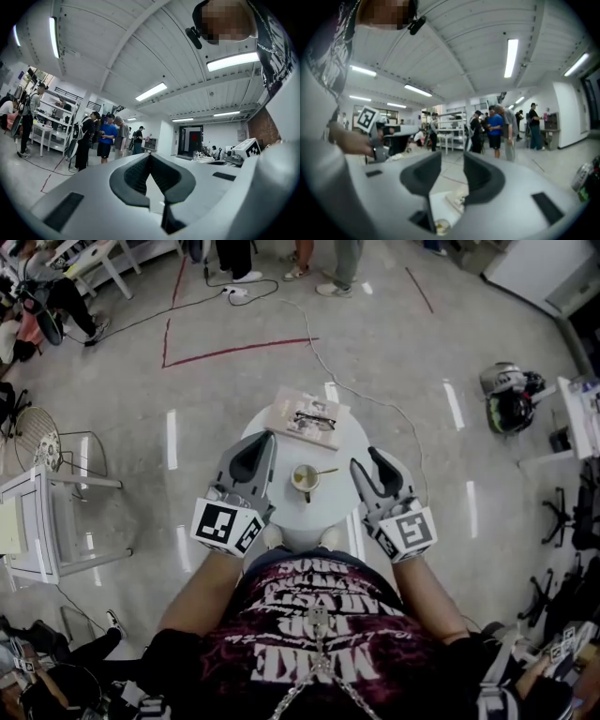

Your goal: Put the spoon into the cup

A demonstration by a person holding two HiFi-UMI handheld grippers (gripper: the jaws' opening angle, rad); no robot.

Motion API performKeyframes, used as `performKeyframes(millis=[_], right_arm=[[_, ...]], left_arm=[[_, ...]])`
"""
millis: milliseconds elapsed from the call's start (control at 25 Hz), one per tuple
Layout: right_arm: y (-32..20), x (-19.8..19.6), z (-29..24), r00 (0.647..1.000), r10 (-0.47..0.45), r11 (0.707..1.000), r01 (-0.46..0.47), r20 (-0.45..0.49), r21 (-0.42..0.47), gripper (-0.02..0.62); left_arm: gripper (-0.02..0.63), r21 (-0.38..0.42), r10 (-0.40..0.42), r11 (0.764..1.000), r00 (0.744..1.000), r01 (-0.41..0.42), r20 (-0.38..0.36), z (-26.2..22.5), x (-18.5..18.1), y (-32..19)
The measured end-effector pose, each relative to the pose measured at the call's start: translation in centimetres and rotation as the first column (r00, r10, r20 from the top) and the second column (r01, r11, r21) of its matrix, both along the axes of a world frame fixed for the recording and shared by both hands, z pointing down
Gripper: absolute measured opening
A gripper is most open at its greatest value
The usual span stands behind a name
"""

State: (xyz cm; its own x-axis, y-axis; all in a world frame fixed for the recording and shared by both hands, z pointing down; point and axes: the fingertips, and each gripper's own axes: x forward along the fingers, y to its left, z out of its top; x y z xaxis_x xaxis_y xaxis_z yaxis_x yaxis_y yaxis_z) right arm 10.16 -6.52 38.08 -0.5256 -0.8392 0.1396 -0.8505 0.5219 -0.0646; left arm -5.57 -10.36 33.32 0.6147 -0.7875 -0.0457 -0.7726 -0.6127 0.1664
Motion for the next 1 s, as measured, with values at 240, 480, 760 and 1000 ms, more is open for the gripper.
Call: performKeyframes(millis=[240,480,760,1000], right_arm=[[-0.5,-0.3,-3.7,1.0,-0.006,0.998,0.006,-0.002,0.063,0.062],[-0.7,0.0,-3.8,1.0,0.008,0.998,-0.008,-0.015,0.06,0.035],[-0.6,-0.2,-3.6,1.0,0.004,0.999,-0.004,-0.011,0.048,0.032],[-0.5,-0.2,-3.5,1.0,0.007,0.999,-0.006,-0.02,0.043,0.032]], left_arm=[[0.029,0.008,-0.031,1.0,0.999,0.031,0.009,-0.4,-0.6,0.0],[0.029,0.002,-0.025,1.0,0.999,0.024,0.022,-0.1,-0.4,0.7],[0.029,-0.014,-0.022,1.0,0.999,0.022,0.024,0.5,-0.5,1.0],[0.029,-0.026,-0.015,1.0,1.0,0.016,0.021,0.8,-0.5,0.9]])
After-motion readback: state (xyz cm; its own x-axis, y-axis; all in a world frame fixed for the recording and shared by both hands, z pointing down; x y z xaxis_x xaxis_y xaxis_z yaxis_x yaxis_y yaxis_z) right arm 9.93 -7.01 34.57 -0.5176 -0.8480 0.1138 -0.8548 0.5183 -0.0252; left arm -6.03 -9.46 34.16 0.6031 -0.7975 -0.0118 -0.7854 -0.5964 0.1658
